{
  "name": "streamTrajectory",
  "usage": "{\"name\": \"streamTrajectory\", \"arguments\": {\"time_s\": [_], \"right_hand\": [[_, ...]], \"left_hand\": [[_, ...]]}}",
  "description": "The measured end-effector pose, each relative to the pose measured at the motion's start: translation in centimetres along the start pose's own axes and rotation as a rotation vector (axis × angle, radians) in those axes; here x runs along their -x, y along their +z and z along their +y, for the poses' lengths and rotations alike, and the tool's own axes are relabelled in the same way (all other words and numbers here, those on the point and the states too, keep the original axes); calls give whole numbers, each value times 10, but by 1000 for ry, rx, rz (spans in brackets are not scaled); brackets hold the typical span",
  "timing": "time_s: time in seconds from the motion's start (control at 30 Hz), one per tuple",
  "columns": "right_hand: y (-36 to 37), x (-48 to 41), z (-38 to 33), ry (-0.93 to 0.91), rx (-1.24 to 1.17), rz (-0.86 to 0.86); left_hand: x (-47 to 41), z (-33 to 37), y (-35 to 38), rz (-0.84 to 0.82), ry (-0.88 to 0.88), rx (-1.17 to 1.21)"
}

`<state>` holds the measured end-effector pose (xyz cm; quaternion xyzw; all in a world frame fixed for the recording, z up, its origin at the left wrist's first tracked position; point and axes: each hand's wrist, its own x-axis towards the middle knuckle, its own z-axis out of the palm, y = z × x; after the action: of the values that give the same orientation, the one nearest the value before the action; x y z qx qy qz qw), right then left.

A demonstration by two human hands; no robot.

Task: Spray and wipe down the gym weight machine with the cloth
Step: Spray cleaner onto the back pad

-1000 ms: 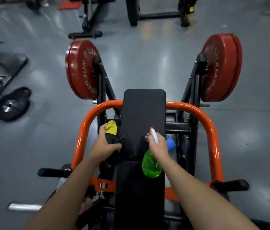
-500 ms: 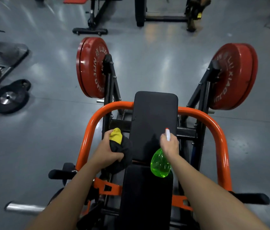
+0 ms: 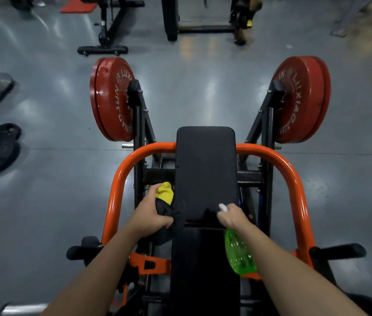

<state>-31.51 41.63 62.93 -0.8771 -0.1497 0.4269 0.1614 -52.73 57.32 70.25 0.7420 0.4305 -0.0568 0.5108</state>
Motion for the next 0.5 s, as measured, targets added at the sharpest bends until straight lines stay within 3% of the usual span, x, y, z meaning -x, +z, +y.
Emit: {"name": "streamTrajectory", "arguments": {"time_s": [0.13,0.3,0.4,0.5], "right_hand": [[29,16,16,-99,-119,79],[45,31,14,-63,34,73],[42,40,23,2,-123,175],[36,56,45,-44,-340,263]], "left_hand": [[7,-11,-2,-17,-14,-39],[10,-16,-5,41,-26,26],[9,-8,-3,46,-45,59],[6,9,9,36,-16,52]]}}
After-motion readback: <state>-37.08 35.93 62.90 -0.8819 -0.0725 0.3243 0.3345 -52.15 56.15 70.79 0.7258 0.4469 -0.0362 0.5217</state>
